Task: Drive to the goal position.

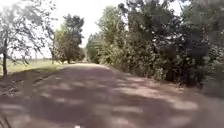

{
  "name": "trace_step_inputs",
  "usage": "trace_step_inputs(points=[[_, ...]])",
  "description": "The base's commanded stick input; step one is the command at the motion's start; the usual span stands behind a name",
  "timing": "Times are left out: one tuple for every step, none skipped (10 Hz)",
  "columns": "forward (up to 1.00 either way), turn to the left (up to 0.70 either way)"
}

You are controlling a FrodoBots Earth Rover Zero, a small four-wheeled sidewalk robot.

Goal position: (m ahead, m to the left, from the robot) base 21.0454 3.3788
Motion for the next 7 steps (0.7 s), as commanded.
trace_step_inputs(points=[[1.00,-0.14],[1.00,-0.10],[1.00,-0.05],[1.00,-0.04],[1.00,-0.03],[1.00,-0.03],[1.00,-0.03]])
